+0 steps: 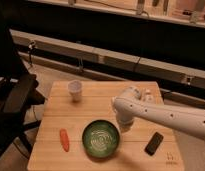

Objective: Push the ceramic bowl across the table

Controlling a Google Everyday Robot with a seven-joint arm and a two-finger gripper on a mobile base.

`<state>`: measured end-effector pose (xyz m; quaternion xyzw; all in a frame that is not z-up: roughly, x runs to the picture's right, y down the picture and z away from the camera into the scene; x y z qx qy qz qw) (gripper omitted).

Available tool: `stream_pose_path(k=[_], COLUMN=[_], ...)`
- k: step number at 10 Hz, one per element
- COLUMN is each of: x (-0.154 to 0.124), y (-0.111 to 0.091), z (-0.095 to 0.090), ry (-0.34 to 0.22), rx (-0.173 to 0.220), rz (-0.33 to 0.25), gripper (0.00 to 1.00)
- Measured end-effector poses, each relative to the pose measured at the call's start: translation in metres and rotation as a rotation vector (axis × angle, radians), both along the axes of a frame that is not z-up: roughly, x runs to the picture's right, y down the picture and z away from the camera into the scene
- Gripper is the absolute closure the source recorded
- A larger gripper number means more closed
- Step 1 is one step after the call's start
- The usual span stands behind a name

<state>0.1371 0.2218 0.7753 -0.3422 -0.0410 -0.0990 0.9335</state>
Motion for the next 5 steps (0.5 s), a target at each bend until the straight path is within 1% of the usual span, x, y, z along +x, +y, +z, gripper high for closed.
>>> stream_pose_path(k=[1, 4, 5], x=[0.005, 0.036, 0.038], y=[0.001, 0.012, 0.016], z=[-0.001, 0.008, 0.013], ry=[0.003, 0.023, 0.024], rx=[0.002, -0.017, -0.029], rz=[0.014, 0.068, 0.072], gripper=[0.99, 1.0, 1.0])
